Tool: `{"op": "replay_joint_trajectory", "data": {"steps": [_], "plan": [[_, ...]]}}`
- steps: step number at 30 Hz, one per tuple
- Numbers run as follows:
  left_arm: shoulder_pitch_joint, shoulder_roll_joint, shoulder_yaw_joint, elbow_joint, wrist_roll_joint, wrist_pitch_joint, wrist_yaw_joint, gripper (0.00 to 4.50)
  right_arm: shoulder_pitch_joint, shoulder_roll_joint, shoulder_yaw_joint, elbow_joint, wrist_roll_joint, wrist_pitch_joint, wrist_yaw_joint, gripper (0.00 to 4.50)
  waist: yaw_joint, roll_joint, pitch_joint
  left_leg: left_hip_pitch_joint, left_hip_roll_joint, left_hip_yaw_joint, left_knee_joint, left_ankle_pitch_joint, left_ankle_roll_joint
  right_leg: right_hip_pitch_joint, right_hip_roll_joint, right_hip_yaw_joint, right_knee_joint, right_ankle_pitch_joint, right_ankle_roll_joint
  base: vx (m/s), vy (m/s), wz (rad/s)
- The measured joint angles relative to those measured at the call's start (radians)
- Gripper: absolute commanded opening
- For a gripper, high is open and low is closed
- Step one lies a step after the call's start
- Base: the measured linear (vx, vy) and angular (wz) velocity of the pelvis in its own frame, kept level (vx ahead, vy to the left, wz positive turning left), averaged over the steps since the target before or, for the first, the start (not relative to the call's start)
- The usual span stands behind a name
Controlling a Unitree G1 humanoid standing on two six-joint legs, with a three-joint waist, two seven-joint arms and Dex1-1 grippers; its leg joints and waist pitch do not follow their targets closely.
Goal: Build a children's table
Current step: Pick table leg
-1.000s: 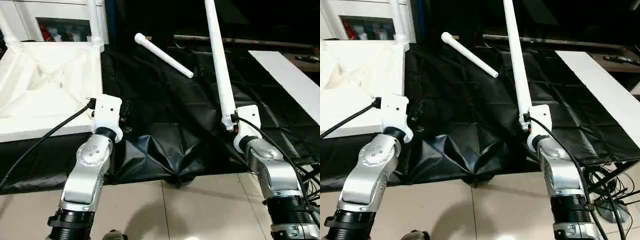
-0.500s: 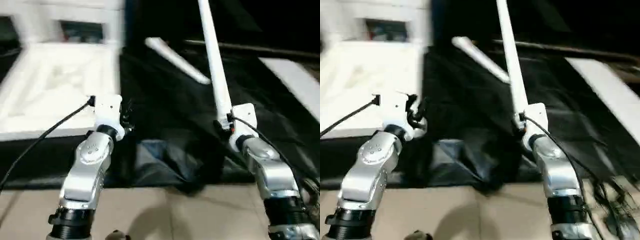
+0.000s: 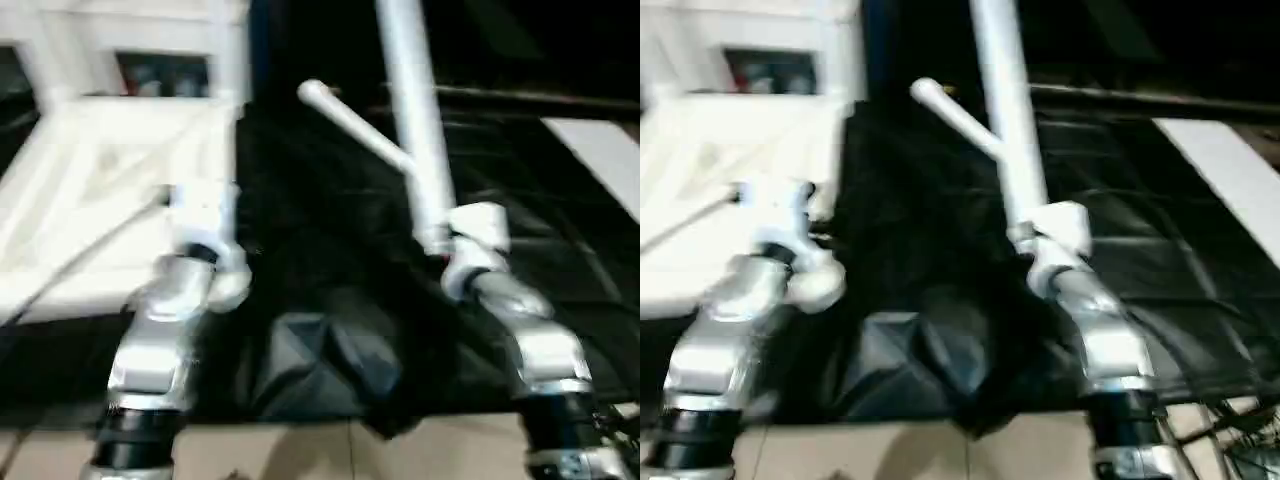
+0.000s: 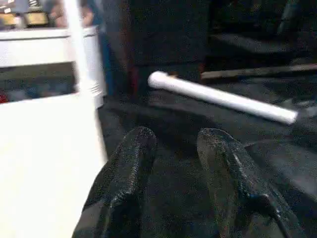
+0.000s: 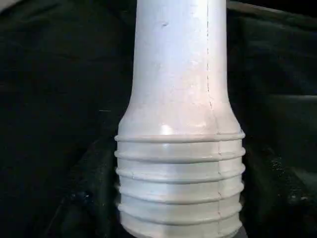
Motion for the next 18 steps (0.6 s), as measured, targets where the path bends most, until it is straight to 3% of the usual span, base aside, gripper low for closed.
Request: {"op": "replay_joint_trajectory", "data": {"steps": [1,2,3,4,5,6,7,10,13,14,16,18], "plan": [[0.004,-0.013,-0.004,0.000,0.000,0.001,0.001,1.89,0.009,-0.012,-0.008,0.004,-0.001,-0.001,0.000,2.74,0.010,-0.004,0.005,0.000,0.003,0.005,0.018,-0.019,0.036,0.012,0.008,0.007,-0.001,-0.018,-0.004,0.045,-0.090,0.03],[0.008,-0.022,-0.031,0.000,-0.001,0.002,0.000,1.89,0.011,-0.021,-0.022,0.018,-0.002,0.001,-0.001,2.74,0.024,-0.007,0.008,-0.003,0.004,-0.006,0.059,-0.037,0.065,0.029,0.016,0.007,-0.015,-0.016,-0.013,0.052,-0.094,-0.07],[0.009,-0.025,-0.040,0.000,-0.001,0.003,0.000,1.89,0.010,-0.022,-0.027,0.022,-0.003,0.001,-0.001,2.74,0.028,-0.004,0.007,-0.015,0.004,-0.016,0.084,-0.035,0.061,0.042,0.024,0.005,-0.027,-0.015,-0.016,0.061,-0.044,-0.16],[0.009,-0.024,-0.042,-0.002,-0.001,0.005,0.001,1.89,0.010,-0.021,-0.032,0.024,-0.004,0.000,-0.001,2.74,0.033,0.000,0.006,-0.021,0.004,-0.024,0.087,-0.031,0.047,0.055,0.030,0.000,-0.036,-0.014,-0.018,0.061,-0.044,-0.16],[0.010,-0.018,-0.039,-0.010,0.000,0.005,0.003,1.89,0.006,-0.020,-0.030,0.024,-0.005,-0.003,-0.001,2.74,0.035,0.018,0.006,-0.028,0.018,-0.028,0.056,-0.027,0.039,0.072,0.043,-0.015,-0.047,-0.015,-0.022,0.068,0.000,-0.03],[0.010,-0.012,-0.035,-0.015,0.002,0.005,0.007,1.89,0.002,-0.017,-0.027,0.026,-0.007,-0.009,-0.001,2.74,0.036,0.033,0.007,-0.028,0.034,-0.029,0.023,0.003,0.003,0.082,0.053,-0.030,-0.048,-0.017,-0.025,0.087,0.068,-0.02],[0.016,-0.005,-0.023,-0.018,0.003,0.005,0.009,1.89,0.002,-0.005,-0.021,0.028,-0.009,-0.013,-0.001,2.74,0.034,0.038,0.008,-0.023,0.045,-0.025,0.024,0.015,-0.024,0.089,0.053,-0.037,-0.050,-0.017,-0.028,0.087,0.068,-0.02],[0.024,0.009,0.019,-0.014,0.013,0.005,0.026,1.89,-0.014,0.013,0.024,0.029,-0.010,-0.014,0.003,2.74,0.027,0.030,0.004,-0.029,0.037,-0.020,0.024,0.013,-0.017,0.069,0.042,-0.037,-0.053,-0.015,-0.042,0.109,0.081,0.01],[0.023,0.016,0.019,-0.011,0.034,0.005,0.038,1.89,-0.016,-0.007,0.026,0.032,-0.024,-0.013,0.001,2.74,0.045,0.027,0.002,-0.046,0.026,-0.013,0.025,0.018,-0.011,0.057,0.037,-0.017,-0.046,-0.007,-0.024,0.018,0.023,0.01],[0.023,0.015,0.018,-0.009,0.035,0.006,0.043,1.89,-0.016,-0.010,0.026,0.035,-0.029,-0.013,0.000,2.74,0.049,0.028,0.002,-0.062,0.018,-0.028,0.025,0.024,-0.005,0.052,0.032,-0.029,-0.049,-0.005,-0.020,0.000,0.000,0.00],[0.008,0.011,0.005,0.001,0.036,0.008,0.045,1.89,-0.013,-0.015,0.025,0.042,-0.042,-0.013,-0.003,2.74,0.035,0.035,0.004,-0.084,0.004,-0.067,0.021,0.040,-0.005,0.054,0.019,-0.070,-0.060,-0.002,-0.019,-0.062,-0.008,0.37],[-0.001,0.013,0.001,0.016,0.037,0.008,0.050,1.89,-0.013,-0.004,0.035,0.045,-0.043,-0.013,-0.004,2.74,0.022,0.047,0.011,-0.087,-0.007,-0.120,0.021,0.048,-0.005,0.058,0.028,-0.089,-0.033,-0.025,-0.084,-0.087,-0.070,0.56]]}}
